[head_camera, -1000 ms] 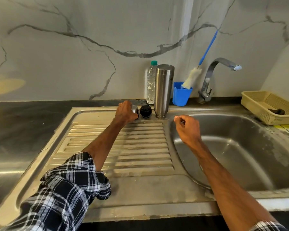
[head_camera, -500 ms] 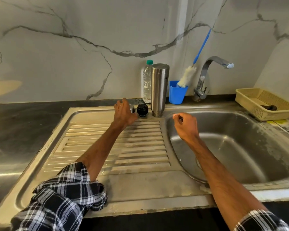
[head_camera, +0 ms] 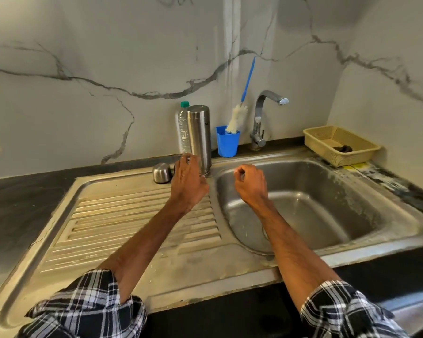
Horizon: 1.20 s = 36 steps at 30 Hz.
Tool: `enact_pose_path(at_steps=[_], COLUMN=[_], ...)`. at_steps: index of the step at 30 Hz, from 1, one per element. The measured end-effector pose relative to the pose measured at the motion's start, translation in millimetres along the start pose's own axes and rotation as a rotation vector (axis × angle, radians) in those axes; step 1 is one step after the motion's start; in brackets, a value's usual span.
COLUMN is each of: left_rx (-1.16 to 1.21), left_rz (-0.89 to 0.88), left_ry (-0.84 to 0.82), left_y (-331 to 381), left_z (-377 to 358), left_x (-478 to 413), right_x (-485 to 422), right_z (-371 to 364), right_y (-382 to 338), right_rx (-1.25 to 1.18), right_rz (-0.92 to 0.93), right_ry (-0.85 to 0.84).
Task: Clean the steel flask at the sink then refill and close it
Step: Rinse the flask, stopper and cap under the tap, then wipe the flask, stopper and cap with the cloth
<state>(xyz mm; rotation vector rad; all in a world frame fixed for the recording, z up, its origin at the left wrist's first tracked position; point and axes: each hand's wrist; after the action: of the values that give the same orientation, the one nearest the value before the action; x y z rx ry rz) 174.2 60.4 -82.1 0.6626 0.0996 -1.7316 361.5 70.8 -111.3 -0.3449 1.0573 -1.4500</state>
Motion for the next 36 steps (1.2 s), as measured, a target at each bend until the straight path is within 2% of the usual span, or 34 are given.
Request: enact_pose_path(at_steps=[5,9,10,13,14,18,22,24,28,30,32,36], left_rx=[0.017,0.010,0.017,0.043,0.049,0.085,0.142,0.130,0.079,0.039,-0.018,-0.071], left_rz=[-0.061,-0.114,-0.129,-0.169,-0.178,-0.255,-0.370,-0.427,-0.525,-0.556,-0.572,-0.591], left_ry=[0.018,0.028,0.026,0.019,0.020,0.000,-0.117,-0.194,-0.351,-0.442,-0.510,-0.571], left_y=[33.8,57.4,63.3,78.8,85.0,119.8,178.1,207.9,256.9,271.8,282.6,293.1], left_z=[-9.5,-15.2,-17.2,-23.5,-26.6,-41.6,-61.9,-72.8,-97.3,-107.7,-117.9,-131.1], left_x=[-3.5,-4.4,-5.4,-13.5,-18.0,-38.8,-55.8,-60.8,-73.4,-78.0,-82.2,-85.8], right_x=[-2.3,-0.8,-0.2,-2.6,-5.8,-30.4,-72.6,-93.7,-126.0,-135.7,-145.0,-156.1], right_z=[6.1,13.3,15.6,29.2,40.3,119.5,201.7,226.6,253.0,257.2,262.6,268.6], right_y=[-2.1,-8.0,-4.8,13.0,20.5,32.9,60.4,82.4,117.7,123.7,124.2,126.4], right_rx=[0.018,-0.027,-0.052,-0.077,-0.059,0.009,0.156,0.229,0.530,0.573,0.587,0.690], right_rz=[-0.003,0.062,0.030,-0.150,-0.162,-0.056,-0.138,-0.238,-0.466,-0.465,-0.459,-0.470], right_ry=[0.028,0.192,0.183,0.018,0.027,0.243,0.411,0.342,0.039,-0.024,-0.009,-0.097])
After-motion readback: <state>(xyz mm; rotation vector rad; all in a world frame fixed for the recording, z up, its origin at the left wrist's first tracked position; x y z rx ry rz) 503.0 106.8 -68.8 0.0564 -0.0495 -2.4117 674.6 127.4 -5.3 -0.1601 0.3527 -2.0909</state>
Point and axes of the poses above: each hand's wrist, its own x-axis away from the middle knuckle, its own z-axis out of the back of the hand, y = z × x, and after that the axes turned 9 degrees about -x, right-handed
